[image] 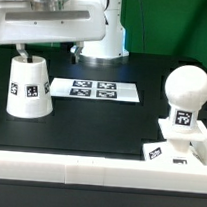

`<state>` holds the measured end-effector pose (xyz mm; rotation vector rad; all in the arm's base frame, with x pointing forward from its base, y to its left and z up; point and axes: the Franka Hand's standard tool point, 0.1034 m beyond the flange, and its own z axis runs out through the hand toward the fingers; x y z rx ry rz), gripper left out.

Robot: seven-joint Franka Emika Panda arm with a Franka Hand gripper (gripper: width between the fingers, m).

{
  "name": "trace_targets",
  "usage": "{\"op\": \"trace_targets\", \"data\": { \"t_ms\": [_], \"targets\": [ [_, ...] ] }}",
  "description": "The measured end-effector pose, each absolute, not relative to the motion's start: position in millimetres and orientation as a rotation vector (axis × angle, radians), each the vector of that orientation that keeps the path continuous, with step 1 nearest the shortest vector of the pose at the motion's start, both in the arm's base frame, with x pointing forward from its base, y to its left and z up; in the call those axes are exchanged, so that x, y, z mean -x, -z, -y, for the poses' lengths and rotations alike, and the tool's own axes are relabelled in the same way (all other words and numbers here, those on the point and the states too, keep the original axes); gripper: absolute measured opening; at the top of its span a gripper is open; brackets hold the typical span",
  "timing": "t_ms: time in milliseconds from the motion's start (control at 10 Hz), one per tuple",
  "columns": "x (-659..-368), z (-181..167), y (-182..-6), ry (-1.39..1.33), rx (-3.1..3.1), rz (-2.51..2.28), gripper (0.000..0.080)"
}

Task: Assemble lamp

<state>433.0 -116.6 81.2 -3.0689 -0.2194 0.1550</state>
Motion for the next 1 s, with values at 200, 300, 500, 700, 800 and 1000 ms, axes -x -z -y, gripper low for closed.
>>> {"op": "trace_targets", "data": {
  "t_ms": [200,300,500,700,800,1000],
  "targets": [
    [-432.6,117.8,-79.5,-0.16,3.069,0.222,0.0579],
    [-432.4,118.6,-79.6,-0.16,3.069,0.221,0.0443],
    [-432.3,118.4,-79.2,-0.161,3.069,0.222,0.0255],
    [-432.7,118.1,-79.6,-0.16,3.069,0.223,0.0069],
    [-433.0,118.0,-79.9,-0.158,3.069,0.224,0.0046],
    [-433.0,117.9,-79.8,-0.158,3.069,0.224,0.0046]
  ]
}}
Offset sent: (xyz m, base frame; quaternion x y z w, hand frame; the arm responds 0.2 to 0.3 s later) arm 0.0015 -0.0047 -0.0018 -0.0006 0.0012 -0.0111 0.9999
